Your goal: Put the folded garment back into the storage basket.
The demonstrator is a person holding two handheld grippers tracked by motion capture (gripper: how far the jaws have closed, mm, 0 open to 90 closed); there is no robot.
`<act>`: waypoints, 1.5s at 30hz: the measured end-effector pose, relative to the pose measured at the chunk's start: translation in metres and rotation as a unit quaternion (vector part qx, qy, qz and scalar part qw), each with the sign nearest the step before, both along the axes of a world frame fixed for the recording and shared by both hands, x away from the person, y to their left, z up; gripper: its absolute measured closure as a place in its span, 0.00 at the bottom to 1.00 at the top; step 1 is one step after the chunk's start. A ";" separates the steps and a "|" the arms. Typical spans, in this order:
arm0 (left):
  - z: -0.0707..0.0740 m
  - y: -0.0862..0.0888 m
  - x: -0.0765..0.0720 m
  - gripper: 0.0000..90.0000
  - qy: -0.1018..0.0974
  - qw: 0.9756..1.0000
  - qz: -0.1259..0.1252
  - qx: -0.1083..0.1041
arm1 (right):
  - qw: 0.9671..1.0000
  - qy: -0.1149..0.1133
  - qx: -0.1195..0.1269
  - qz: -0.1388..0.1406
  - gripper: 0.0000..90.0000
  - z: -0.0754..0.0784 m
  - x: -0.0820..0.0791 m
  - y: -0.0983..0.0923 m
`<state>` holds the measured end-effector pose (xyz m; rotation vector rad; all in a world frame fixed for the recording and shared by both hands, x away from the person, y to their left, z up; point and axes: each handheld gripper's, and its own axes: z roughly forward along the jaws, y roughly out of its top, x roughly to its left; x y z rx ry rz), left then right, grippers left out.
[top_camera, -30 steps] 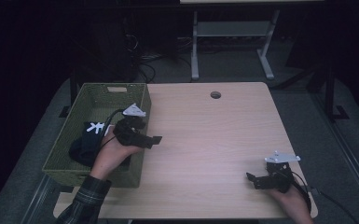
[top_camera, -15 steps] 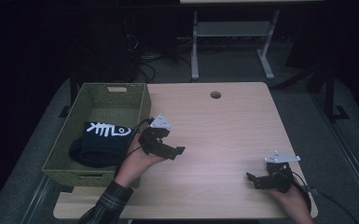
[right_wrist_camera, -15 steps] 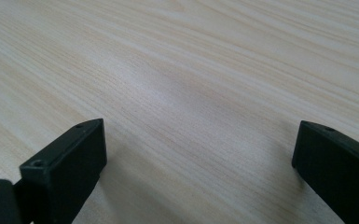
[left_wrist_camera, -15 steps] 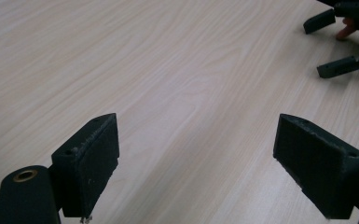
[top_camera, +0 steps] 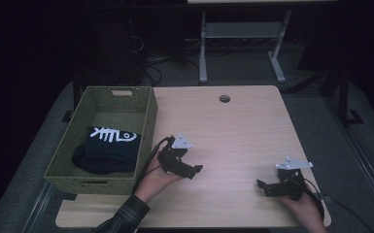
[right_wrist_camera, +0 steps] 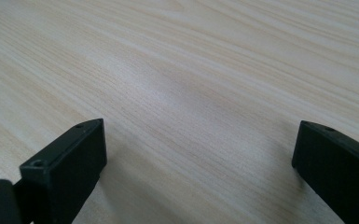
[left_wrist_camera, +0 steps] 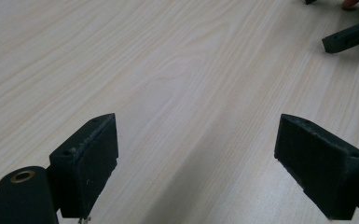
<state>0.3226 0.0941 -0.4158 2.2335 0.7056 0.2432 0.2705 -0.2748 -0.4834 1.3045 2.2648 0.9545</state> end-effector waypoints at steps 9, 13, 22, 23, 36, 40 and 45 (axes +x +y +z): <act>-0.024 -0.001 -0.007 0.14 -0.008 1.000 0.000 0.005 | 1.000 0.000 0.000 0.000 0.03 0.000 0.000 0.000; -0.035 -0.002 -0.009 0.14 -0.004 1.000 0.000 0.014 | 1.000 0.000 0.000 0.000 0.03 0.000 0.000 0.000; -0.054 -0.006 -0.012 0.14 -0.011 0.999 -0.005 0.045 | 1.000 0.000 0.000 0.000 0.03 0.000 0.000 0.000; -0.056 -0.007 -0.013 0.14 -0.011 0.999 -0.005 0.050 | 1.000 0.000 0.000 0.000 0.03 0.000 0.000 0.000; -0.062 0.001 -0.012 0.14 -0.017 1.000 -0.007 0.019 | 1.000 0.001 0.000 -0.001 0.03 0.000 0.000 0.000; -0.062 0.003 -0.012 0.14 -0.016 1.000 -0.014 0.018 | 1.000 0.000 0.001 -0.001 0.03 0.000 0.000 0.000; -0.062 0.004 -0.012 0.14 -0.017 1.000 -0.019 0.018 | 1.000 0.000 0.001 -0.001 0.03 0.000 0.000 0.000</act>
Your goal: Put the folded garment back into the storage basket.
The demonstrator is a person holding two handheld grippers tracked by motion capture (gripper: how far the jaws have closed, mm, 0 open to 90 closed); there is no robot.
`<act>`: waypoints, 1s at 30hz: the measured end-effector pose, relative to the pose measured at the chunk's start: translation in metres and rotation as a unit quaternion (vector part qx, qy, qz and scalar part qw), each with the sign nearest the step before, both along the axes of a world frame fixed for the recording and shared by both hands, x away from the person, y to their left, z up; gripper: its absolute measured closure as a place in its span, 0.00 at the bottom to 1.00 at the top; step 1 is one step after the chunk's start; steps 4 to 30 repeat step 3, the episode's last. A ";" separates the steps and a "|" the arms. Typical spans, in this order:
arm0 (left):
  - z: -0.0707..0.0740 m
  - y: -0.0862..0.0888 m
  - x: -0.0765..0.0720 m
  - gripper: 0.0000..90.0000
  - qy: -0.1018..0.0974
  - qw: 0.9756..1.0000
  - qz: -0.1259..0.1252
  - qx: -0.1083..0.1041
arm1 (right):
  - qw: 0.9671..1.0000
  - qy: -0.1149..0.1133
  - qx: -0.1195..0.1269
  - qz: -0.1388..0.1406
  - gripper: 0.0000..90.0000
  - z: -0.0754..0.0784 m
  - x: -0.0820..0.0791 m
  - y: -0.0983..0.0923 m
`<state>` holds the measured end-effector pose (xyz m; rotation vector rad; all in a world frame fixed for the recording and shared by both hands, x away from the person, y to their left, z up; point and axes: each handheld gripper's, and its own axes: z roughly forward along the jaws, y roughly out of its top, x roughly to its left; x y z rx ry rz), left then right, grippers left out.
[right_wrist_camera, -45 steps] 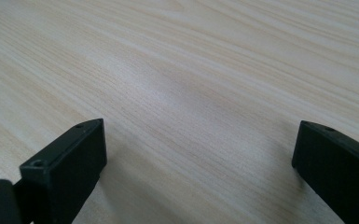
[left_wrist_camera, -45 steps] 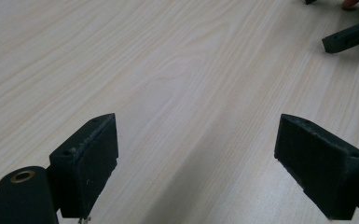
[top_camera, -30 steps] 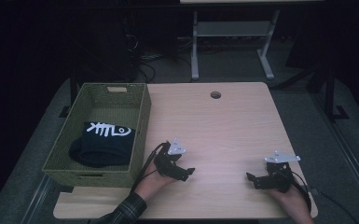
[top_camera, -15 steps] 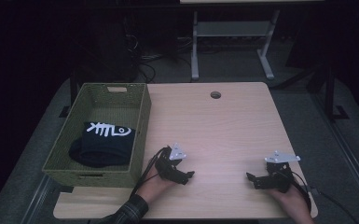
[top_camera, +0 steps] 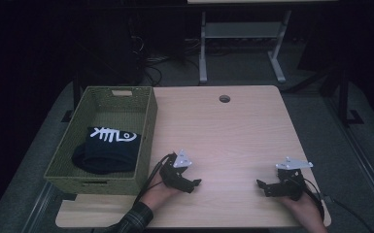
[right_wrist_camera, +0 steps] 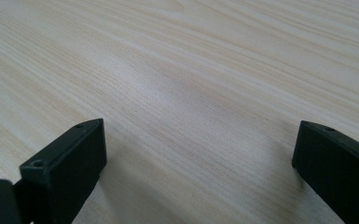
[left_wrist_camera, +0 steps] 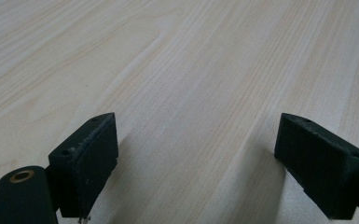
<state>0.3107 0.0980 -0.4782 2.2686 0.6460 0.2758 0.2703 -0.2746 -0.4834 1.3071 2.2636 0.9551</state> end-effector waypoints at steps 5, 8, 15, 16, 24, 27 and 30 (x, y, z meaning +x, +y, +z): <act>0.000 0.000 0.000 0.14 0.000 1.000 0.000 0.000 | 1.000 0.000 0.000 0.000 0.03 0.000 0.000 0.000; 0.000 0.000 0.000 0.14 0.000 1.000 0.000 0.000 | 1.000 0.000 0.000 0.000 0.03 0.000 0.000 0.000; 0.000 0.000 0.000 0.14 0.000 1.000 0.000 0.000 | 1.000 0.000 0.000 0.000 0.03 0.000 0.000 0.000; 0.000 0.000 0.000 0.14 0.000 1.000 0.000 0.000 | 1.000 0.000 0.000 0.000 0.03 0.000 0.000 0.000; 0.000 0.000 0.000 0.14 0.000 1.000 0.000 0.000 | 1.000 0.000 0.000 0.000 0.03 0.000 0.000 0.000; 0.000 0.000 0.000 0.14 0.000 1.000 0.000 0.000 | 1.000 0.000 0.000 0.000 0.03 0.000 0.000 0.000; 0.000 0.000 0.000 0.14 0.000 1.000 0.000 0.000 | 1.000 0.000 0.000 0.000 0.03 0.000 0.000 0.000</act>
